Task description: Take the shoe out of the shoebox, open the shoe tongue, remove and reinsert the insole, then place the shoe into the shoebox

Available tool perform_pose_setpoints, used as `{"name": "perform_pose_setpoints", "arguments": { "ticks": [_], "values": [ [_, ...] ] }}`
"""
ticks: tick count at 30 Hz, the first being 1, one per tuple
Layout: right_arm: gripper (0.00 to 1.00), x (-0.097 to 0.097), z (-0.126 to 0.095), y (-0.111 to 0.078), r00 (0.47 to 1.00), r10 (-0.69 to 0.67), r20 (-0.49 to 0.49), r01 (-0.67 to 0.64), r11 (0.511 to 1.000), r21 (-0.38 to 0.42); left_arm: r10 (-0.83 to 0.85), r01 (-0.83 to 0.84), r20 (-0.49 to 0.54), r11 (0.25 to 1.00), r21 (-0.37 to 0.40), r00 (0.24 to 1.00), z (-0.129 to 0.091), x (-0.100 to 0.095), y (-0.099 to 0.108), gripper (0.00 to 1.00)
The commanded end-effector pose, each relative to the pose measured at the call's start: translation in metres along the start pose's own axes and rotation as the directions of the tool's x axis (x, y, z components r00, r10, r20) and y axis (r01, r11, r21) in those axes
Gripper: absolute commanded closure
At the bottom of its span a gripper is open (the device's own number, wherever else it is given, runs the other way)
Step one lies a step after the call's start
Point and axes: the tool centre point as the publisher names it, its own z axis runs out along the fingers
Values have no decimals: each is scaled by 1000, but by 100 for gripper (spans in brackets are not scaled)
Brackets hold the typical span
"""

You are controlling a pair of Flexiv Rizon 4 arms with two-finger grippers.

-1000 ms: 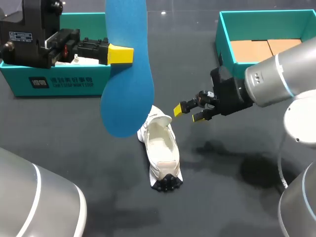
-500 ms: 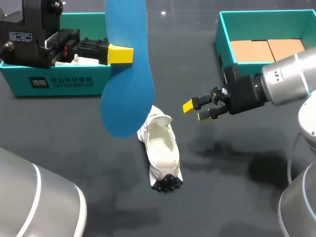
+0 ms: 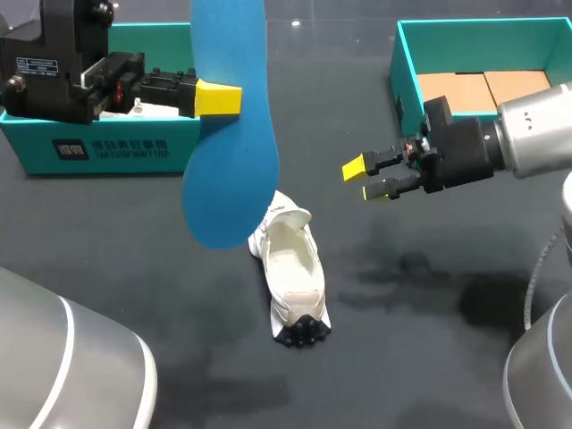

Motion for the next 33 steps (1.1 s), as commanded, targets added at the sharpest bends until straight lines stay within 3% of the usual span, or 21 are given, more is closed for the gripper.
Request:
{"name": "perform_pose_setpoints", "arguments": {
  "ticks": [1,4,9,10,22,29,33],
  "values": [
    [0,1,-1,-3,1000,1,5,-1,1000,-4,-1,1,-2,1000,-6,1000,1,-1,-2,100],
    [0,1,-1,-3,1000,1,5,-1,1000,-4,-1,1,-2,1000,-6,1000,1,-1,-2,100],
    [0,7,-3,13,983,79,-168,-78,997,15,-1,1,-2,1000,-6,1000,1,-1,-2,100],
    [0,8,-3,13,978,101,-181,-94,994,49,-1,1,-2,1000,-6,1000,1,-1,-2,100],
    [0,27,-9,12,955,213,-206,-195,975,104,-1,1,-2,1000,-6,1000,1,-1,-2,100],
    [0,33,-8,9,934,255,-251,-225,964,144,131,-131,13,990,49,991,8,-23,-5,100],
    [0,33,-8,9,934,255,-251,-225,964,144,318,-320,29,942,99,948,10,-41,-6,100]
  ]
}}
